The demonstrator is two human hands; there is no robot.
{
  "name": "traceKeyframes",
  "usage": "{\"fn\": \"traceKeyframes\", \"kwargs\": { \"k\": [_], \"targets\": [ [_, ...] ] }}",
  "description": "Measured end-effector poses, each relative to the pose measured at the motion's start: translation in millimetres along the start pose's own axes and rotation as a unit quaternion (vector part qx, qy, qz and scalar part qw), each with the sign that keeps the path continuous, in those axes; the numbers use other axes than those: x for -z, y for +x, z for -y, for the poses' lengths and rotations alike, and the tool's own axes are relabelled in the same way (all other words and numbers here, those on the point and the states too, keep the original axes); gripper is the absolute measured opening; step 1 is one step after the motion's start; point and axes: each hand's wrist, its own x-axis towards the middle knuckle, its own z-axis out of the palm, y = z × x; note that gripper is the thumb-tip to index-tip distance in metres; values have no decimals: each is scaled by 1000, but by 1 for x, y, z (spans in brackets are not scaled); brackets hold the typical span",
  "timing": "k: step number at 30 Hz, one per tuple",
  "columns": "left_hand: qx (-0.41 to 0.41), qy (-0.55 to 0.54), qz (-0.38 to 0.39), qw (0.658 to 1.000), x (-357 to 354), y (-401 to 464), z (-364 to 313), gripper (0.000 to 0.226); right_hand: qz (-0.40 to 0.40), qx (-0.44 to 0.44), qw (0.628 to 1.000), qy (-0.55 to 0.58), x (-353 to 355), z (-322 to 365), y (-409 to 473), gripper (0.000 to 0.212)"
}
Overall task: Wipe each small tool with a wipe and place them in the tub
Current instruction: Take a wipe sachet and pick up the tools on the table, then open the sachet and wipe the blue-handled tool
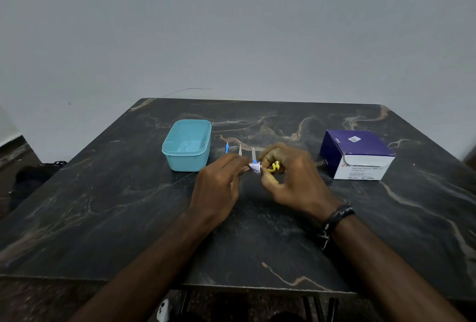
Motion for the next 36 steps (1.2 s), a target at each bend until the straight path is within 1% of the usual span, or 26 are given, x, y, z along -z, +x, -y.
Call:
{"fn": "traceKeyframes", "kwargs": {
  "k": [5,8,10,11,15,18,21,25,27,29,32,34,36],
  "targets": [
    [40,15,-17,999,-2,1,4,23,-105,-51,992,43,4,0,1,11],
    [66,9,-43,997,-4,2,7,23,-134,-103,983,68,6,-1,3,15],
    [81,-12,-56,995,-4,3,7,25,-139,-130,978,88,7,-2,4,17],
    [88,-25,-58,994,-3,3,7,27,-131,-138,978,84,7,-2,4,16],
    [101,-69,-58,991,-3,3,7,32,-69,-145,987,9,4,-3,3,21],
    [99,-85,-49,990,-3,3,6,34,-26,-122,992,20,4,1,3,10],
    [93,-104,-38,989,-2,3,4,33,27,-113,993,27,1,3,2,16],
    [95,-117,-16,988,0,3,2,26,38,-125,991,16,-3,3,1,9],
    [101,-116,-31,988,-1,3,0,22,38,-136,990,19,-2,5,3,9],
    [111,-108,-59,986,-1,2,0,18,36,-141,989,-17,4,5,10,14],
    [128,-80,-81,985,-2,2,4,10,38,-136,978,-153,24,-9,35,21],
    [130,-52,-75,987,-2,3,4,7,53,-149,952,-263,37,-24,57,23],
    [126,-29,-70,989,-2,3,3,6,74,-157,921,-348,46,-35,77,16]
  ]
}}
